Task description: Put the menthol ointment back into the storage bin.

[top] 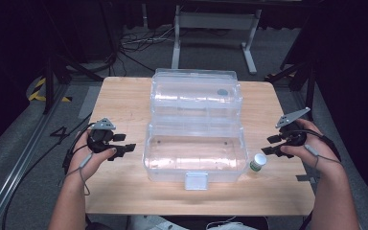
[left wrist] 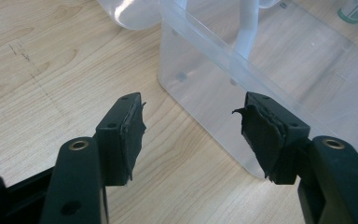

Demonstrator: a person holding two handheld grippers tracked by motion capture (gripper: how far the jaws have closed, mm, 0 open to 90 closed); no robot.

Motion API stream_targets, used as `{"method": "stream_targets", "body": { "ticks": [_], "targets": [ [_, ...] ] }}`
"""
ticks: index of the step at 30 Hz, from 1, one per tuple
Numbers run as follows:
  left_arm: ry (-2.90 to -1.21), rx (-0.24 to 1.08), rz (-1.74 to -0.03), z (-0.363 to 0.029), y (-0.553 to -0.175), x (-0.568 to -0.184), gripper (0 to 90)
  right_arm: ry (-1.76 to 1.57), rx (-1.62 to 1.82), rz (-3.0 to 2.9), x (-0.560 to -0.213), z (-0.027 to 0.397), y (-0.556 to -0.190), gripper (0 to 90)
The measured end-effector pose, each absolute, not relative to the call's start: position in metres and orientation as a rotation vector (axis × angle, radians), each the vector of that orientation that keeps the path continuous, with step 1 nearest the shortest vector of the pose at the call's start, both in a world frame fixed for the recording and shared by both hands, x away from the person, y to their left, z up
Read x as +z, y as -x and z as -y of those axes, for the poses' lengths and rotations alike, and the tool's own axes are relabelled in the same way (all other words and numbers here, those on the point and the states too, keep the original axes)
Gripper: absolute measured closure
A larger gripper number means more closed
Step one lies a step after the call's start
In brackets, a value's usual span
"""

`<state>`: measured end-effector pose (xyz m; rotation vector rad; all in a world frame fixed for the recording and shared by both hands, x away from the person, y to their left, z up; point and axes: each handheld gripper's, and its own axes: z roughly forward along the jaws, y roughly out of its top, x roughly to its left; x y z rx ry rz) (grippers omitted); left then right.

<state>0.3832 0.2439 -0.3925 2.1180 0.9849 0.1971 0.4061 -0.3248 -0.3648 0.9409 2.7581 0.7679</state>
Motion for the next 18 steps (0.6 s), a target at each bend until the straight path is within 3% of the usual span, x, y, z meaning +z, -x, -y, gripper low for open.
{"method": "stream_targets", "body": {
  "ticks": [18],
  "targets": [
    [-2.123,0.191,-0.987,-0.245,-0.383,-0.393,39.2,-0.852,0.614,-2.898,-0.387,0.315,-0.409,41.8]
  ]
}}
